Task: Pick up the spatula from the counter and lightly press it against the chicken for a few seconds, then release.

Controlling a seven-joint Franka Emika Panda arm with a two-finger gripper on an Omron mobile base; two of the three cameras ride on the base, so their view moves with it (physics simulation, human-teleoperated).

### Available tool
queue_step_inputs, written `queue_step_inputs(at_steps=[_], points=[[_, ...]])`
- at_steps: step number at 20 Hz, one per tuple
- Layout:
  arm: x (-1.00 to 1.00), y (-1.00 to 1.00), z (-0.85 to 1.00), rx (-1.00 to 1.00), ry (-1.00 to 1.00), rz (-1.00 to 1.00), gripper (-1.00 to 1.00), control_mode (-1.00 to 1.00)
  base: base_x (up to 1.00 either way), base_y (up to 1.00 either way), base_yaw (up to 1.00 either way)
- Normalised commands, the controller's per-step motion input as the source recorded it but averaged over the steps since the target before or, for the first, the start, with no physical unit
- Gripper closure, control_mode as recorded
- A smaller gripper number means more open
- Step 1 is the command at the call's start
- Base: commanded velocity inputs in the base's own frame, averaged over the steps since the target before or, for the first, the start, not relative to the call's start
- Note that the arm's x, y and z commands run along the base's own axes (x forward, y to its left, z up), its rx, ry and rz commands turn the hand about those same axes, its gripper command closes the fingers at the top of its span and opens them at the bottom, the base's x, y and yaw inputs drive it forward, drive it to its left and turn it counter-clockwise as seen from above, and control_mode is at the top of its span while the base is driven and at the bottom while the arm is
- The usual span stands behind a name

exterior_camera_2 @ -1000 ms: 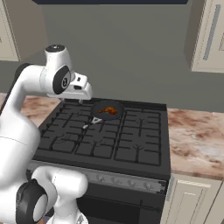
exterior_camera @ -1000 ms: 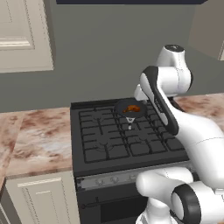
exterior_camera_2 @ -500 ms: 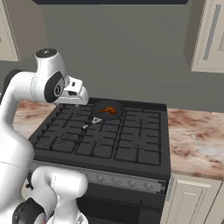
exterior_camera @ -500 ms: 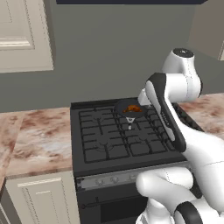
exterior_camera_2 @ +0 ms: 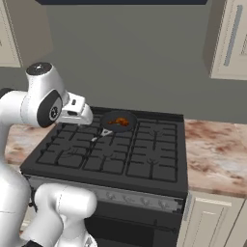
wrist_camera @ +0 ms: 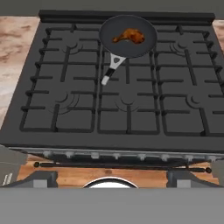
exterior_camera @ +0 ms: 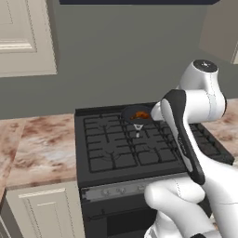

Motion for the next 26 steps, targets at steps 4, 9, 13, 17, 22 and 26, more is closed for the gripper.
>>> queue_step_inputs(at_steps=[4, 9, 13, 17, 22, 26], points=[[0.00, 0.00, 0.00, 0.00, 0.00, 0.00, -1.00, 1.00, -0.53, -0.03, -0.03], [0.00, 0.00, 0.00, 0.00, 0.00, 0.00, -1.00, 1.00, -0.52, 0.00, -0.03], [0.00, 0.00, 0.00, 0.00, 0.00, 0.00, -1.00, 1.00, -0.39, 0.00, -0.02], [0.00, 0.00, 0.00, 0.00, 0.00, 0.00, -1.00, 1.00, -0.46, 0.00, -0.02], [0.00, 0.00, 0.00, 0.00, 0.00, 0.00, -1.00, 1.00, -0.49, 0.00, -0.02], [0.00, 0.00, 0.00, 0.00, 0.00, 0.00, -1.00, 1.00, -0.57, 0.00, -0.02]])
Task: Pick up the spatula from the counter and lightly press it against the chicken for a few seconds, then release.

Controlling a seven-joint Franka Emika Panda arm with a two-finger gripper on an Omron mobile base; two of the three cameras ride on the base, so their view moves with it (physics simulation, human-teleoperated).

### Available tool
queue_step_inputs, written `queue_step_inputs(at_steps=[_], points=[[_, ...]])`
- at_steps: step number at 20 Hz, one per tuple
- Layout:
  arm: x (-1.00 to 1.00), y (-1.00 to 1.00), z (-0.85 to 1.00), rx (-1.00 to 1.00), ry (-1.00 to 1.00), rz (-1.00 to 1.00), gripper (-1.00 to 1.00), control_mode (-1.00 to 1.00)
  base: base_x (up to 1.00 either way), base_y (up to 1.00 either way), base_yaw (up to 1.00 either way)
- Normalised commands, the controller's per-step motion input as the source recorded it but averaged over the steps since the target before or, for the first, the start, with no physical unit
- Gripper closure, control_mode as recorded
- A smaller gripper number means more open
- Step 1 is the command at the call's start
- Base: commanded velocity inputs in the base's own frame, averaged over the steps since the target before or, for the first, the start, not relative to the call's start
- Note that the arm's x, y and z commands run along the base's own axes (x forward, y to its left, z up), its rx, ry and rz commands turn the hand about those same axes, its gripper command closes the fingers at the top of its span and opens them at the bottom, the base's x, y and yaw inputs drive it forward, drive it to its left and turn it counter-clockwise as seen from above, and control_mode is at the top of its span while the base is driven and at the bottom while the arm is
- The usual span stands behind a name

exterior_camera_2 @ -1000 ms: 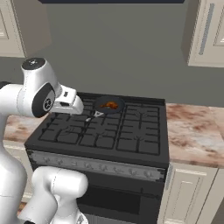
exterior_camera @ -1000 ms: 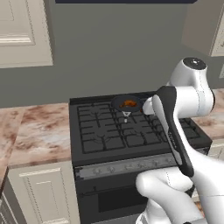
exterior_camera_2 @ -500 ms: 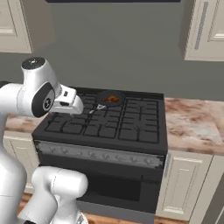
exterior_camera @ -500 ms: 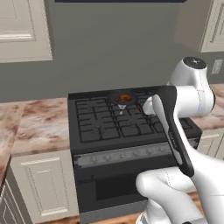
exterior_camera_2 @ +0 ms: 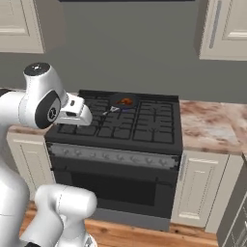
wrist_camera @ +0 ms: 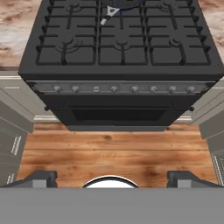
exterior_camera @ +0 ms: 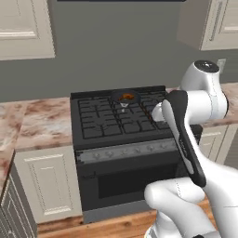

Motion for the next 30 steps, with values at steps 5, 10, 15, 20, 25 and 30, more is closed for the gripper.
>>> queue_step_inputs(at_steps=[5, 10, 15, 20, 25, 30], points=[[0.00, 0.00, 0.00, 0.00, 0.00, 0.00, -1.00, 1.00, -0.52, -0.01, -0.04], [0.00, 0.00, 0.00, 0.00, 0.00, 0.00, -1.00, 1.00, -0.17, -0.16, -0.16], [0.00, 0.00, 0.00, 0.00, 0.00, 0.00, -1.00, 1.00, -0.01, -0.27, -0.32], [0.00, 0.00, 0.00, 0.00, 0.00, 0.00, -1.00, 1.00, -0.03, -0.42, -0.45], [0.00, 0.00, 0.00, 0.00, 0.00, 0.00, -1.00, 1.00, 0.00, -0.27, -0.44], [0.00, 0.00, 0.00, 0.00, 0.00, 0.00, -1.00, 1.00, 0.08, -0.13, -0.42]])
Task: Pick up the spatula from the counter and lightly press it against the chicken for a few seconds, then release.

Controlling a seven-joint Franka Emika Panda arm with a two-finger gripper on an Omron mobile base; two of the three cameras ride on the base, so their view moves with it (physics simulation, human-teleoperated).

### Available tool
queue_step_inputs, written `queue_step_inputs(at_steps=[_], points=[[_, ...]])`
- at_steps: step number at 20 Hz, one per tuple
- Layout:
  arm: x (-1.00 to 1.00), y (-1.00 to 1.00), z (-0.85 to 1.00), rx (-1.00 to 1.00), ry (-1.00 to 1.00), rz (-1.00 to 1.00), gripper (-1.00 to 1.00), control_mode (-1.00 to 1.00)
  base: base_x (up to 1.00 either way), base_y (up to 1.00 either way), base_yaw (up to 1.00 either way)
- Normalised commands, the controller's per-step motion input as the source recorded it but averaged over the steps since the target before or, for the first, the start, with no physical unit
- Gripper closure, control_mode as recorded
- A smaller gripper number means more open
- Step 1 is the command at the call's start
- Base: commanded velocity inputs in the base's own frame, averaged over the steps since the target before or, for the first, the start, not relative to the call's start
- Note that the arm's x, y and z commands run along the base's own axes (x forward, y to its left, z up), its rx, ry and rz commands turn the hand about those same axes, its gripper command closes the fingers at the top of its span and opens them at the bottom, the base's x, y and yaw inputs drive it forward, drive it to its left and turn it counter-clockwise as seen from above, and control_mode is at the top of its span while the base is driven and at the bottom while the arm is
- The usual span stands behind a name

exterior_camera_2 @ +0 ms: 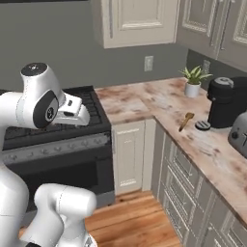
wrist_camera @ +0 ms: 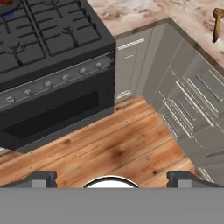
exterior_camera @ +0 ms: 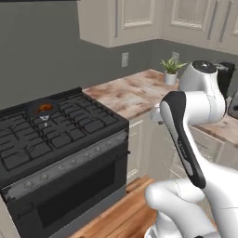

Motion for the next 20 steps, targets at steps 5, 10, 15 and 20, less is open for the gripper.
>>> queue_step_inputs(at_steps=[5, 10, 15, 20], points=[[0.00, 0.00, 0.00, 0.00, 0.00, 0.00, -1.00, 1.00, 0.15, -0.05, -0.41], [0.00, 0.00, 0.00, 0.00, 0.00, 0.00, -1.00, 1.00, 0.22, 0.00, -0.39], [0.00, 0.00, 0.00, 0.00, 0.00, 0.00, -1.00, 1.00, 0.34, 0.08, -0.37], [0.00, 0.00, 0.00, 0.00, 0.00, 0.00, -1.00, 1.00, 0.42, 0.22, -0.34]])
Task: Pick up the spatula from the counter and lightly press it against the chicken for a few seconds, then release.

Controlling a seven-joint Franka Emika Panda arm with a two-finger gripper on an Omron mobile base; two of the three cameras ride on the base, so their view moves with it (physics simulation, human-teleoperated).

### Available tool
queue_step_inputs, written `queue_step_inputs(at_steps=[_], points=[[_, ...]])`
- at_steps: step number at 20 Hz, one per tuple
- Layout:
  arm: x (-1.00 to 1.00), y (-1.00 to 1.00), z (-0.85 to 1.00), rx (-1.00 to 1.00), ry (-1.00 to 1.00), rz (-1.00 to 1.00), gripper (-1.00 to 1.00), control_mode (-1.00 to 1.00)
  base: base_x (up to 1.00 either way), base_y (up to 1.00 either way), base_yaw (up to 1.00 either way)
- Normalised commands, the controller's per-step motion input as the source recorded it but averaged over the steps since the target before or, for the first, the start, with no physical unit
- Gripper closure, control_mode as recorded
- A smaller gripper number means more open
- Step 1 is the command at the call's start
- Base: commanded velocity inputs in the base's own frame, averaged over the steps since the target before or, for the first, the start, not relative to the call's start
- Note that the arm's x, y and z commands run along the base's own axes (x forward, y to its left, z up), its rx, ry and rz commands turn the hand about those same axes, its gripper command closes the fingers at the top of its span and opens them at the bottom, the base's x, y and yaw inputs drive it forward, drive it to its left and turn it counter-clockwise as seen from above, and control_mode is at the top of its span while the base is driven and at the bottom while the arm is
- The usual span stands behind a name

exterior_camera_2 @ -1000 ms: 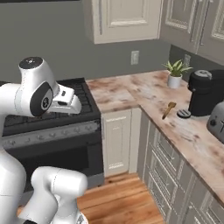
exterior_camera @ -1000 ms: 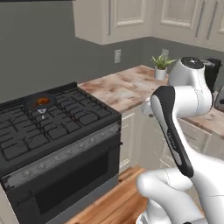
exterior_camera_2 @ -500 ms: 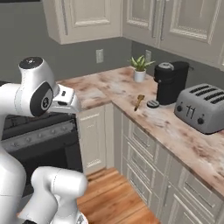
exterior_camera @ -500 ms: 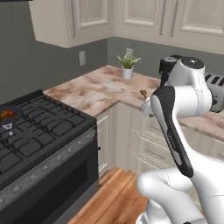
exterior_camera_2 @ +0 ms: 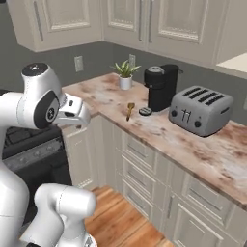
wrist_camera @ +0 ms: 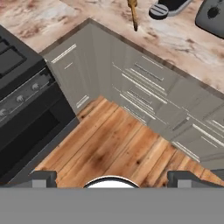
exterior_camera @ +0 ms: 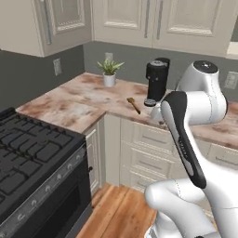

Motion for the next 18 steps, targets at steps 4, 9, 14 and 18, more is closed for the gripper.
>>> queue_step_inputs(at_steps=[4, 9, 14, 18], points=[[0.00, 0.00, 0.00, 0.00, 0.00, 0.00, -1.00, 1.00, 0.46, 0.29, -0.21], [0.00, 0.00, 0.00, 0.00, 0.00, 0.00, -1.00, 1.00, 0.64, 0.26, -0.09], [0.00, 0.00, 0.00, 0.00, 0.00, 0.00, -1.00, 1.00, 0.59, 0.01, -0.01], [0.00, 0.00, 0.00, 0.00, 0.00, 0.00, -1.00, 1.00, 0.51, -0.11, -0.01]])
